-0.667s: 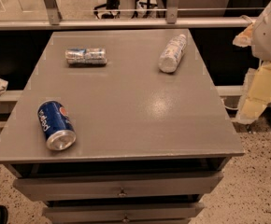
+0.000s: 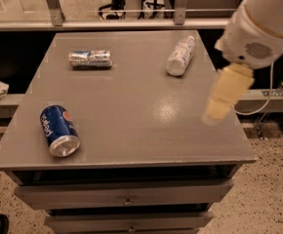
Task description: Place pepsi can upright
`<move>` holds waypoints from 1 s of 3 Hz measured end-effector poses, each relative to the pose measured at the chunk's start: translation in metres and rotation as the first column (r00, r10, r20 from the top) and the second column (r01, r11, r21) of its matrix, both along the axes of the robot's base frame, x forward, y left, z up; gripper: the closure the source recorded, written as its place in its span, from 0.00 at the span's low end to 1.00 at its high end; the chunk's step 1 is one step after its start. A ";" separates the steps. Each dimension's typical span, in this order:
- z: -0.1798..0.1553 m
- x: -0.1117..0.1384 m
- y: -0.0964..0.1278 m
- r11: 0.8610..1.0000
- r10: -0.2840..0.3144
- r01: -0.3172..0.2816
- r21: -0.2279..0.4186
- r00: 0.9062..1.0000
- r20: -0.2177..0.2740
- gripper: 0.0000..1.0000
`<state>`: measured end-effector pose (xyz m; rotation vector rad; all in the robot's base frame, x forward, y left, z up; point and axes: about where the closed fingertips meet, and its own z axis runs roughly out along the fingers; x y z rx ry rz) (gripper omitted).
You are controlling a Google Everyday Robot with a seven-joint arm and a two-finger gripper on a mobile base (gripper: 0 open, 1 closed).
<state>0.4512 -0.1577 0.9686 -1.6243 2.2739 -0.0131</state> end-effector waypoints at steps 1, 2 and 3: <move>-0.004 0.010 0.050 0.995 -0.067 0.069 0.068 0.997 -0.031 0.00; -0.003 0.010 0.050 0.989 -0.121 0.124 0.082 0.992 -0.043 0.00; -0.003 0.010 0.050 0.989 -0.121 0.124 0.082 0.992 -0.043 0.00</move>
Offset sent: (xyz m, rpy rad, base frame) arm 0.0084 0.0417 -0.0035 0.0560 0.0227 -0.0519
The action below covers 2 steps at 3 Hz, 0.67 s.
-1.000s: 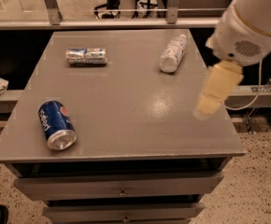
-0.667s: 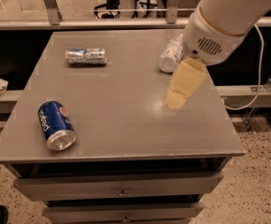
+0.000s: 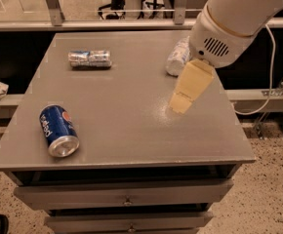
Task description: Place pepsi can upright
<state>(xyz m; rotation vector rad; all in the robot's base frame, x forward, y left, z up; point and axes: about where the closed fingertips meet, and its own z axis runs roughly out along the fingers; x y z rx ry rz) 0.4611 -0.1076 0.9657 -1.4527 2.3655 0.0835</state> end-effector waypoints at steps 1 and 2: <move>0.005 0.004 0.010 0.999 0.029 -0.030 0.027 0.999 0.015 0.00; 0.008 0.018 0.058 0.995 0.060 -0.061 0.073 0.998 0.015 0.00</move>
Offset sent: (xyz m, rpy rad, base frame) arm 0.0386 0.1269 0.0099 0.1481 0.0174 0.0630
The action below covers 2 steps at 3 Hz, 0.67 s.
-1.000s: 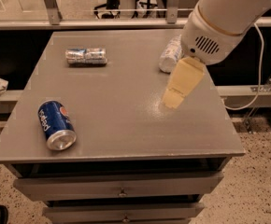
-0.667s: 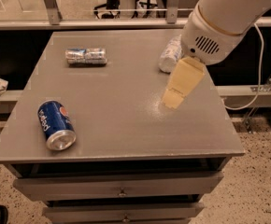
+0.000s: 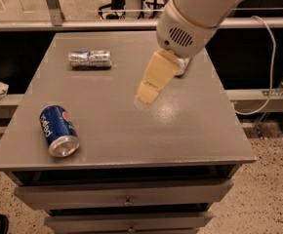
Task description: Place pepsi can upright
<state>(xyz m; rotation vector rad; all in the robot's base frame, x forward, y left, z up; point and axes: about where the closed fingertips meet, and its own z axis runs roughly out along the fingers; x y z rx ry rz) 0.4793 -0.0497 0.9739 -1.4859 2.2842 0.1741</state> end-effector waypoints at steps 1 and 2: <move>0.002 0.019 0.072 0.999 -0.019 0.022 0.049 0.998 -0.066 0.00; -0.004 0.026 0.119 0.996 -0.058 0.066 0.056 0.988 -0.145 0.00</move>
Offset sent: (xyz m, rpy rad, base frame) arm 0.0359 0.1744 -0.0141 0.0718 0.2523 -0.1217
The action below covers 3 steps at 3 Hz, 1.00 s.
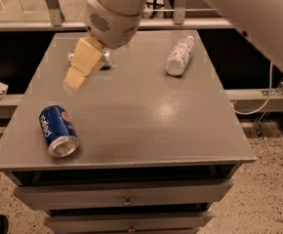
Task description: Place pepsi can upright
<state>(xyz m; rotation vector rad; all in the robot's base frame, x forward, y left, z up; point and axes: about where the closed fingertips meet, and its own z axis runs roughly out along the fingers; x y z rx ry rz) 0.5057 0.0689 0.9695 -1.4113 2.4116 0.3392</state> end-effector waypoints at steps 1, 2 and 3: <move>-0.001 0.000 0.010 1.000 -0.016 0.016 0.007 1.000 -0.015 0.00; -0.001 0.000 0.009 1.000 -0.012 0.012 0.006 1.000 -0.013 0.00; -0.012 -0.004 0.019 0.999 -0.036 0.036 -0.011 0.999 -0.024 0.00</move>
Offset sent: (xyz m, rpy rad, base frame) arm 0.0025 0.0169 -0.0021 0.0094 0.0411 -0.0198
